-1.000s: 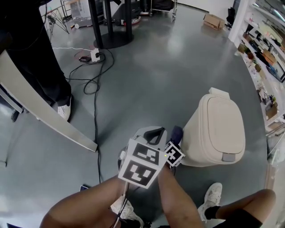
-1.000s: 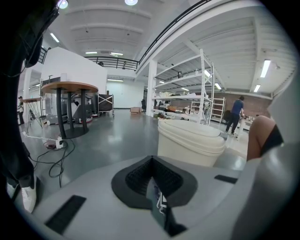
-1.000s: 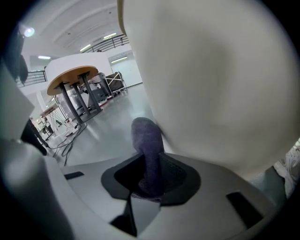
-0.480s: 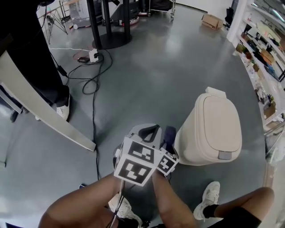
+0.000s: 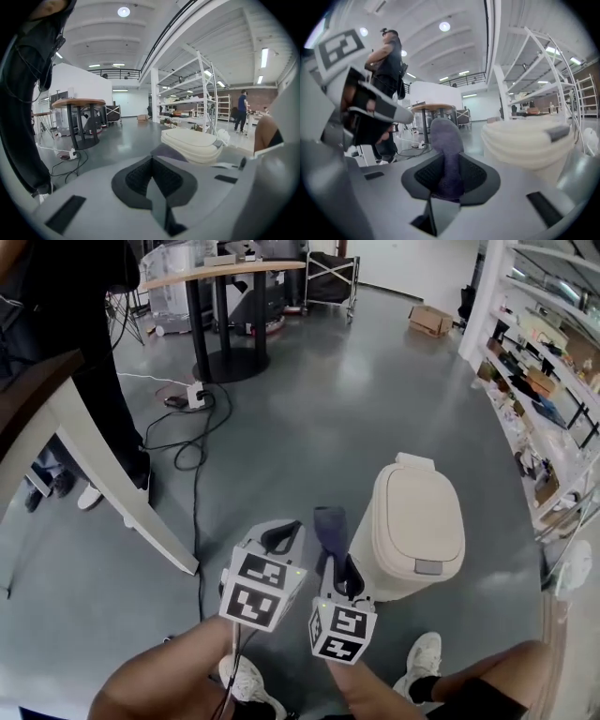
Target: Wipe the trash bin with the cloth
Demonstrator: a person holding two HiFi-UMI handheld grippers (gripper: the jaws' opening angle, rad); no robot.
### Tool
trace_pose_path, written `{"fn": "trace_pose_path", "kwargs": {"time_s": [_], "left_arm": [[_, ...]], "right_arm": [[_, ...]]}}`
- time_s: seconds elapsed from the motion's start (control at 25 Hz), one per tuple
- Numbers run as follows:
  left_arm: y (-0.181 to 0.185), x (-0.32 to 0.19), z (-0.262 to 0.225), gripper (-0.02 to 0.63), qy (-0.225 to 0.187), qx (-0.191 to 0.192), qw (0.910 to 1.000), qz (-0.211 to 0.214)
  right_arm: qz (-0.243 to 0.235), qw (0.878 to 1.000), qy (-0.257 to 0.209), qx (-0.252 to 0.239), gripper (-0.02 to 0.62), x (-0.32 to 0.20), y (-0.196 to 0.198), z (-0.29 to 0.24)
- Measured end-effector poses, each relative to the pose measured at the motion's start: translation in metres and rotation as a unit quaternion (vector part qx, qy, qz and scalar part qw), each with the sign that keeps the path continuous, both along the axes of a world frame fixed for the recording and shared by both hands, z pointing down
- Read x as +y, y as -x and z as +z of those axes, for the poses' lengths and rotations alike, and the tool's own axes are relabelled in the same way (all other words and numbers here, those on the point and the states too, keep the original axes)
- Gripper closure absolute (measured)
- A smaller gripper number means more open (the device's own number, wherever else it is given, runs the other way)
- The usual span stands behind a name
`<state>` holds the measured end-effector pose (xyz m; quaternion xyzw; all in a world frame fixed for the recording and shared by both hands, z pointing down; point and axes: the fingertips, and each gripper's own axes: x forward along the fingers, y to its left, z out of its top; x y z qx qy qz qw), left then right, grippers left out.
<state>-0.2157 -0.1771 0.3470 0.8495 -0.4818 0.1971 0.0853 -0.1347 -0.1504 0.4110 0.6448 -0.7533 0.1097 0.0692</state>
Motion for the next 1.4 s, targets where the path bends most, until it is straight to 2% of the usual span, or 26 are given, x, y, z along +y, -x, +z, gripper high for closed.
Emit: {"fn": "trace_pose_path", "kwargs": {"time_s": [0.12, 0.28, 0.4, 0.64, 0.84, 1.0, 1.4], "left_arm": [[-0.002, 0.018, -0.018, 0.609, 0.002, 0.038, 0.999, -0.025], [-0.006, 0.044, -0.042, 0.609, -0.003, 0.104, 0.9928, -0.059], [-0.014, 0.067, -0.054, 0.609, -0.024, 0.121, 0.9896, -0.073], [-0.045, 0.114, -0.059, 0.609, -0.087, 0.107, 0.9857, -0.096], [-0.075, 0.152, -0.053, 0.609, -0.095, 0.117, 0.9836, -0.099], [-0.098, 0.177, -0.05, 0.609, -0.103, 0.109, 0.9853, -0.081], [-0.113, 0.201, -0.052, 0.609, -0.136, 0.066, 0.9868, -0.059]], "right_arm": [[-0.011, 0.999, -0.03, 0.012, 0.495, 0.026, -0.029, -0.051], [-0.012, 0.998, -0.051, 0.034, 0.495, 0.059, -0.077, -0.099], [-0.023, 0.998, -0.049, 0.045, 0.495, 0.087, -0.109, -0.119], [-0.03, 0.994, -0.071, 0.072, 0.495, 0.142, -0.166, -0.137], [-0.016, 0.995, -0.082, 0.056, 0.495, 0.171, -0.192, -0.119], [-0.011, 0.996, -0.074, 0.045, 0.495, 0.185, -0.196, -0.103], [-0.037, 0.992, -0.111, 0.04, 0.495, 0.204, -0.191, -0.117]]}}
